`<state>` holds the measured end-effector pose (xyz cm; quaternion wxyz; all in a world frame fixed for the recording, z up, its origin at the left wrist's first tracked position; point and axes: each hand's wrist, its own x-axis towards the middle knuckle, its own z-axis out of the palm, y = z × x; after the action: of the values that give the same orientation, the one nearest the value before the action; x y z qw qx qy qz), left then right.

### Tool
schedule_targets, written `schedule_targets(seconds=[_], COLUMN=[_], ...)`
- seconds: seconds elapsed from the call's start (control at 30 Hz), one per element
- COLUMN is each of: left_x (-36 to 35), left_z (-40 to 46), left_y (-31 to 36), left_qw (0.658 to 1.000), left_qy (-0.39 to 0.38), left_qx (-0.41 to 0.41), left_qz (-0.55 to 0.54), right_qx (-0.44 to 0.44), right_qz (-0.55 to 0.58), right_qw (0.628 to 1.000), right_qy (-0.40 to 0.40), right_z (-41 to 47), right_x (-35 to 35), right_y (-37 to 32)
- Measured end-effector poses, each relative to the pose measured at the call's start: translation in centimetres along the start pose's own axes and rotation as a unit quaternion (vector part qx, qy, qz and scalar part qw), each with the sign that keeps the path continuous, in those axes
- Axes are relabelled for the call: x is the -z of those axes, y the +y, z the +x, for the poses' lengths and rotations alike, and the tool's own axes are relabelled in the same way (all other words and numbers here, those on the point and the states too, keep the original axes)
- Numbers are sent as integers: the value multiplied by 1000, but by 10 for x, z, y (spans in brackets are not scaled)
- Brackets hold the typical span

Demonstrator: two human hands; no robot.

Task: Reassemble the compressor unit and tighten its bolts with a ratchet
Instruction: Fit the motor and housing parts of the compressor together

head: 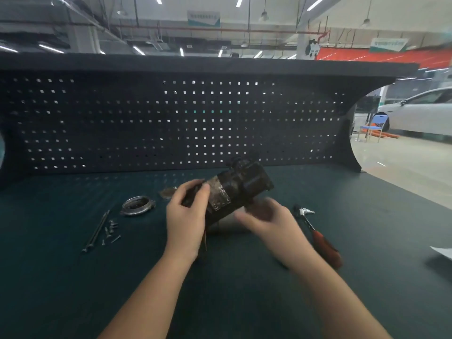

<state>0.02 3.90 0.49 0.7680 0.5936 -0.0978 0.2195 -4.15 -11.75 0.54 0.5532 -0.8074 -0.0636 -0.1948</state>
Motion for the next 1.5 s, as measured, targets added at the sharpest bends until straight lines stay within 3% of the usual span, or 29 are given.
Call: schedule_targets(seconds=[0.03,0.07,0.13,0.17,0.27,0.4,0.47,0.6,0.8,0.87,0.93,0.97,1.03,1.1,1.2,1.33,1.5], left_x=[1,3,5,6,8,9,8,9,6,6,7,7,6,7,9,12,8], left_z=[3,5,7,7,3,-3,-5,-11,-18,-18,-19,-20,-22,-24,-22,-20,-24], left_y=[-1,0,-3,-4,-7,-9,-10,-11,-21,-21,-22,-23,-26,-26,-28,-30,-28], left_qw=[1000,999,999,999,999,1000,999,982,945,923,884,862,839,852,871,872,920], left_qy=[1,3,6,9,15,13,8,-38,-102,-120,-153,-174,-216,-258,-277,-289,-299], left_qx=[10,17,18,17,23,16,-13,-119,-210,-253,-306,-328,-333,-280,-232,-216,-128], left_qz=[-23,-38,-47,-41,-33,-9,36,144,231,265,319,346,372,358,333,331,219], right_qx=[-16,-52,-145,-163,-144,-120,-147,-210,-258,-231,-107,-21,120,137,105,124,208], right_qz=[-146,-306,-455,-468,-454,-431,-449,-482,-436,-360,-223,-137,-74,-149,-270,-446,-500], right_qw=[989,949,869,854,862,894,881,851,862,900,957,979,990,965,924,855,831], right_qy=[-24,-58,-127,-157,-173,-26,29,12,13,80,155,151,2,-165,-252,-235,-124], right_z=[0,-1,-3,-3,4,40,61,88,103,103,93,82,55,37,30,29,29], right_x=[11,22,31,29,22,33,39,36,38,48,54,54,46,35,27,13,7], right_y=[13,27,43,48,58,58,60,70,86,74,51,37,9,-2,6,20,40])
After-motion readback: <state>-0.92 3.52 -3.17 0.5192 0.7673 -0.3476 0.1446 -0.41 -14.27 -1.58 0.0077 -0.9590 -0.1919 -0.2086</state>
